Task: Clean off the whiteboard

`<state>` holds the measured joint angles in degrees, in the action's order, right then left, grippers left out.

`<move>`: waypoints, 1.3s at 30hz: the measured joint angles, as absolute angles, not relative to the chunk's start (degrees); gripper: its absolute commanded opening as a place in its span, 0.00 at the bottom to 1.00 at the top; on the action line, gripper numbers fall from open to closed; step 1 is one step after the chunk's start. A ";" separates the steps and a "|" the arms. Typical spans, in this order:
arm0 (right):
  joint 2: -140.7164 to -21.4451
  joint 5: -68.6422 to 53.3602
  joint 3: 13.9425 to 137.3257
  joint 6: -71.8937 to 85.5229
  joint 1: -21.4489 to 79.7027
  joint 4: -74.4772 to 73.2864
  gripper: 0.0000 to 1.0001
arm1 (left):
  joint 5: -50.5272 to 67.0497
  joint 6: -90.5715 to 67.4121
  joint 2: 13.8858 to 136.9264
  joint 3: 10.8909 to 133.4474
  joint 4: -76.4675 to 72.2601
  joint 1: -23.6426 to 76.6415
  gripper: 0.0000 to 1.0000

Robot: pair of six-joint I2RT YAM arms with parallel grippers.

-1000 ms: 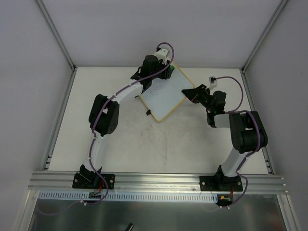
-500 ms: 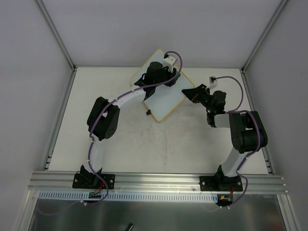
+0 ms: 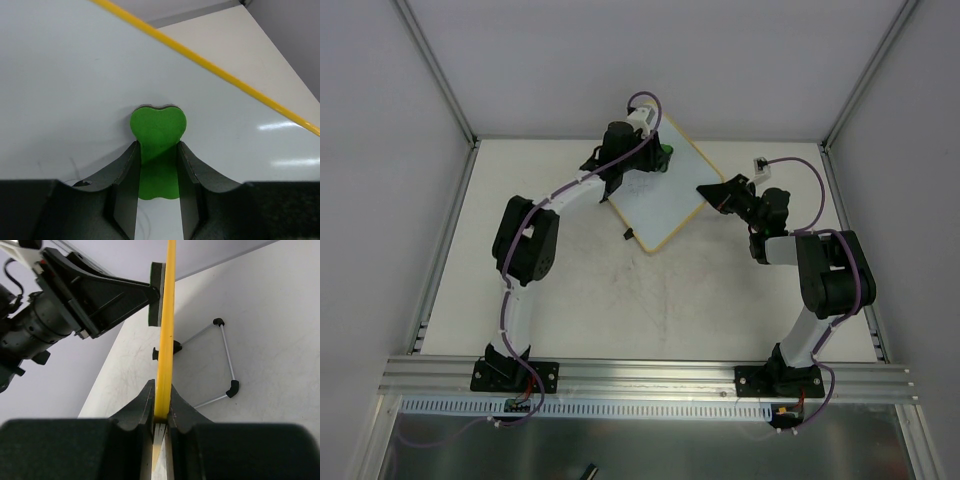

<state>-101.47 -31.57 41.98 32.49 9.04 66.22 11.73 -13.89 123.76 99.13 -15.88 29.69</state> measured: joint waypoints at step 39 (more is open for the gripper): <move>-101.47 -32.18 42.15 32.40 9.04 66.22 0.00 | 12.38 -42.74 124.07 85.62 -17.76 13.89 0.00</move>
<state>-101.47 -32.18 42.15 32.40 9.04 66.22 12.38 -42.74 124.07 85.62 -17.76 13.89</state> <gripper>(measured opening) 0.118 0.308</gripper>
